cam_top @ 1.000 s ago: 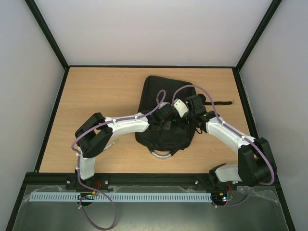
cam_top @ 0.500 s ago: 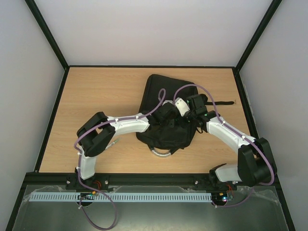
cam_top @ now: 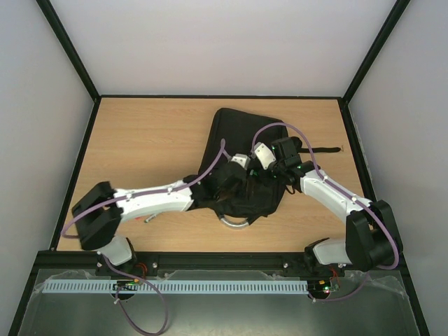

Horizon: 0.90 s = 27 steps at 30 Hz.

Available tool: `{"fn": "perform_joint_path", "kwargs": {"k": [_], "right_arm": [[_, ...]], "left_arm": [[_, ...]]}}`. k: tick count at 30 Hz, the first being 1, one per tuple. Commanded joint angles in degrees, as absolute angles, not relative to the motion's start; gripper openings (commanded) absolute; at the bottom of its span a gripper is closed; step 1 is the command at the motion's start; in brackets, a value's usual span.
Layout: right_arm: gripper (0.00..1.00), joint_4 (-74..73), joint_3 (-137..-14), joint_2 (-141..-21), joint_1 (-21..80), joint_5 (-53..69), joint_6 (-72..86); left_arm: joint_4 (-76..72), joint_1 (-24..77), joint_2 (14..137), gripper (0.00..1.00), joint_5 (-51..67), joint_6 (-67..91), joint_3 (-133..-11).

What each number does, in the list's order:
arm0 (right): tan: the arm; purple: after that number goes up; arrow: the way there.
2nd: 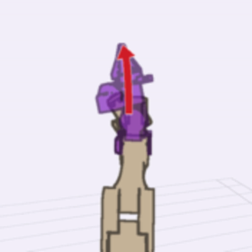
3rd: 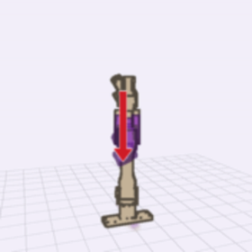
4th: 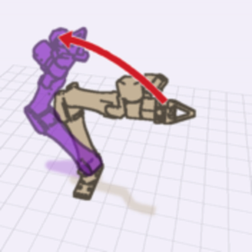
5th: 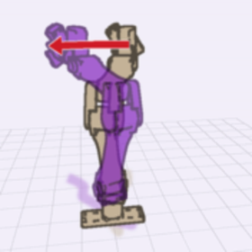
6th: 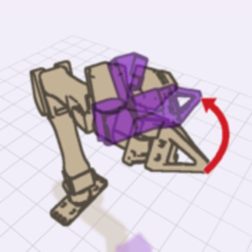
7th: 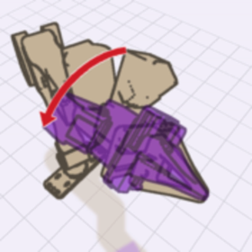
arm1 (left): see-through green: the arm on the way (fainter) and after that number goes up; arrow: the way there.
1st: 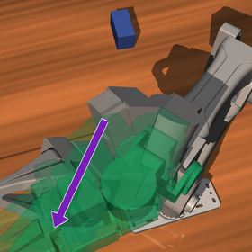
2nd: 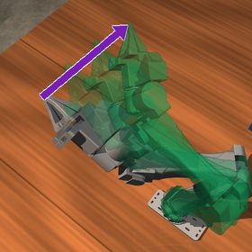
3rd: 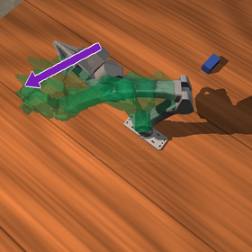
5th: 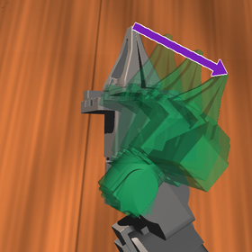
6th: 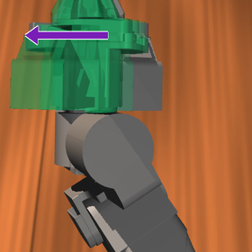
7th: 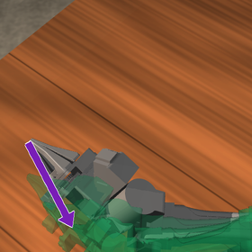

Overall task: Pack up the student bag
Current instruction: Place the stationery in the student bag, then pick up the stationery from the center of the board.

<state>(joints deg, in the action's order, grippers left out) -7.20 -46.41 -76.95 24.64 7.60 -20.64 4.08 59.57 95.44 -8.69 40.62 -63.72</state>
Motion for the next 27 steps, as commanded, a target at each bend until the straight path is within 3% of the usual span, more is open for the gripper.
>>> {"fn": "perform_joint_path", "kwargs": {"k": [1, 2, 3, 22, 27], "right_arm": [[0.01, -9.23, -46.76, -77.14, 24.78, 9.23, -21.01], [0.01, -9.23, -46.76, -77.09, 24.77, 9.16, -21.01], [0.01, -9.23, -46.77, -77.08, 24.78, 9.14, -21.01], [0.01, -9.30, -46.76, -76.84, 24.79, 8.88, -21.09], [0.01, -9.27, -46.83, -76.80, 24.79, 8.92, -21.09]], "left_arm": [[2.77, 64.41, 86.84, 0.89, -12.64, 36.36, -57.94], [1.69, 65.03, 84.74, 0.98, -13.30, 35.76, -55.62], [0.92, 65.53, 82.67, 0.99, -14.02, 35.45, -53.41], [18.70, 62.90, 59.60, 0.99, -17.71, 22.86, -44.28], [29.64, 55.23, 56.24, 0.99, -37.91, 38.33, -46.60]]}}
